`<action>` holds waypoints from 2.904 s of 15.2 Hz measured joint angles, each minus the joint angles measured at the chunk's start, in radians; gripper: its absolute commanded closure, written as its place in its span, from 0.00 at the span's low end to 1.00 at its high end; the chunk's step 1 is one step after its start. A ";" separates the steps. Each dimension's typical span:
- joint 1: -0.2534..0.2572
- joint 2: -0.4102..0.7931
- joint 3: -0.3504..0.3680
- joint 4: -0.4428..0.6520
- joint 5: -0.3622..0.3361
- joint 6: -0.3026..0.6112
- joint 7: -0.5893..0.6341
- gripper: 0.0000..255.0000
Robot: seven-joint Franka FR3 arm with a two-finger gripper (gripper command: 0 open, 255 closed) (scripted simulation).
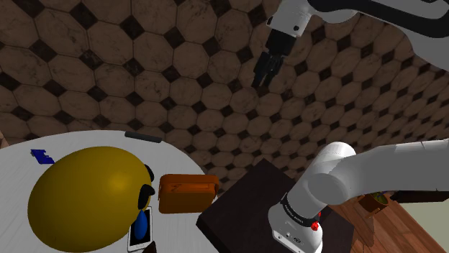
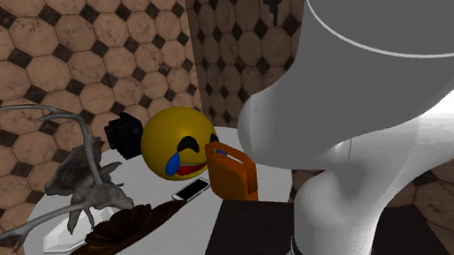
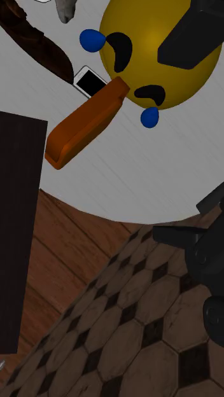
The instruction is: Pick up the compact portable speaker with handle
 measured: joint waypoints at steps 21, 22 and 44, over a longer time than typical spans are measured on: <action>0.221 0.217 0.167 -0.403 0.061 0.615 -0.250 0.00; 0.232 0.236 0.176 -0.413 0.063 0.643 -0.262 0.00; 0.311 0.700 0.295 -0.486 -0.002 1.178 -0.327 1.00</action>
